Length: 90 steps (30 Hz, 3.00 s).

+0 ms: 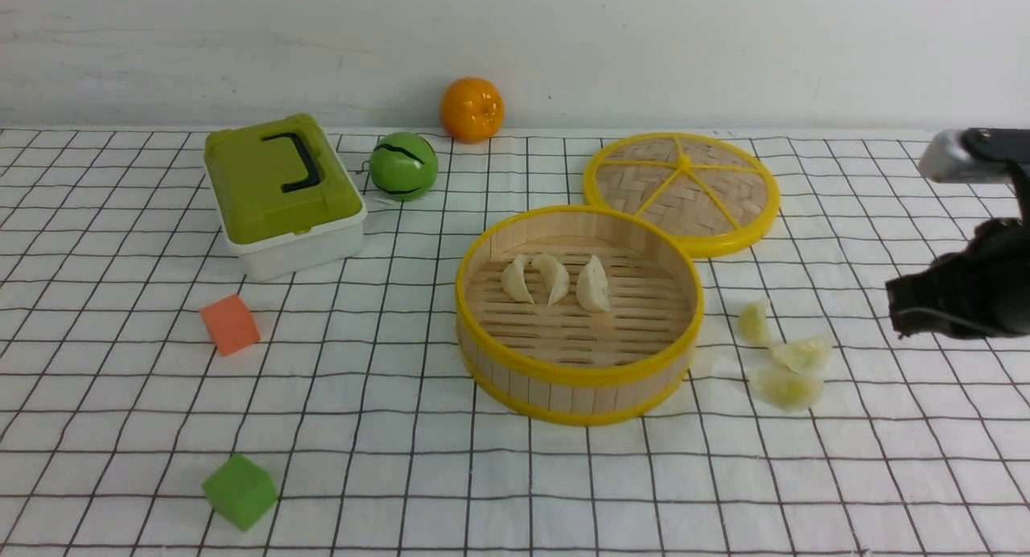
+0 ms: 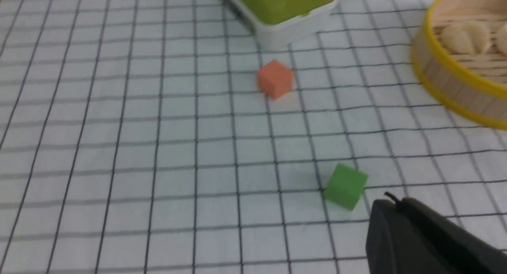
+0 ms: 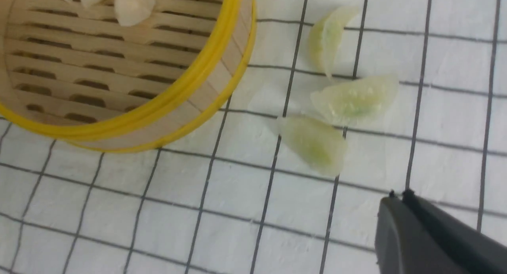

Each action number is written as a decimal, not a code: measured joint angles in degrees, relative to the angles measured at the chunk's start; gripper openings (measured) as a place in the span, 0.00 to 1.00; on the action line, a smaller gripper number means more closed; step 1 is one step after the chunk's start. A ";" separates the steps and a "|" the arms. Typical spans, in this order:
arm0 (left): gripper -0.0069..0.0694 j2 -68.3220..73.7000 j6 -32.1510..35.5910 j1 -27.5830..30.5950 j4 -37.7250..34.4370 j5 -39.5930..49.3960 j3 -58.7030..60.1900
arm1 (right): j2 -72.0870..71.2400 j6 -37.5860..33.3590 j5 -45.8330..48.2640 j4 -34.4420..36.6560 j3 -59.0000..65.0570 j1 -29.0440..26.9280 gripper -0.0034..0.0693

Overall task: Put the dumplings into the steamer on the table with the white tablecloth.
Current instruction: 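Reach for and grasp a dumpling lying on the table beside the steamer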

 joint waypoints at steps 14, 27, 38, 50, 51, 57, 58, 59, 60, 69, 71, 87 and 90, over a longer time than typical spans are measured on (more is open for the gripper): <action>0.07 -7.56 -3.05 0.00 4.51 -5.95 17.14 | 21.01 -14.07 -17.58 4.15 -4.65 7.58 0.05; 0.07 -10.58 -3.05 0.00 5.50 -7.74 19.82 | 19.40 -11.02 -4.79 0.06 -5.07 8.07 0.10; 0.07 -11.59 -3.05 0.00 5.54 -7.50 19.82 | 10.34 12.46 1.24 -11.49 -4.96 8.07 0.36; 0.07 -14.48 -3.05 0.00 5.54 -6.73 19.82 | 14.83 31.94 1.67 -11.97 -2.21 8.38 0.73; 0.07 -14.47 -3.05 0.00 5.54 -6.73 19.82 | 15.46 32.02 -0.63 -11.47 -2.21 8.92 0.72; 0.08 -14.47 -3.05 0.00 5.54 -6.68 19.82 | 19.64 32.13 -10.73 -10.73 -2.21 12.00 0.59; 0.08 -14.47 -3.10 0.00 5.54 -6.68 19.82 | 20.41 32.13 -12.19 -10.73 -2.21 12.57 0.57; 0.08 -14.47 -3.10 0.00 5.54 -6.68 19.82 | 20.75 32.13 -13.26 -10.98 -2.21 12.84 0.55; 0.08 -14.47 -3.10 0.00 5.54 -6.68 19.82 | 20.94 32.13 -14.09 -11.51 -2.21 13.14 0.53; 0.09 -14.47 -3.10 0.00 5.54 -6.74 19.82 | 21.13 32.18 -15.48 -23.28 -2.27 13.75 0.35; 0.09 -14.47 -3.10 0.00 5.54 -6.74 19.82 | 21.13 32.18 -15.18 -24.87 -2.27 13.82 0.35; 0.10 -14.47 -3.10 0.00 5.54 -7.16 19.82 | 9.34 32.25 -9.26 -24.83 -1.96 14.07 0.03; 0.10 -14.47 -3.10 0.00 5.54 -7.42 19.82 | 6.25 32.12 -12.33 -21.39 -1.96 15.84 0.03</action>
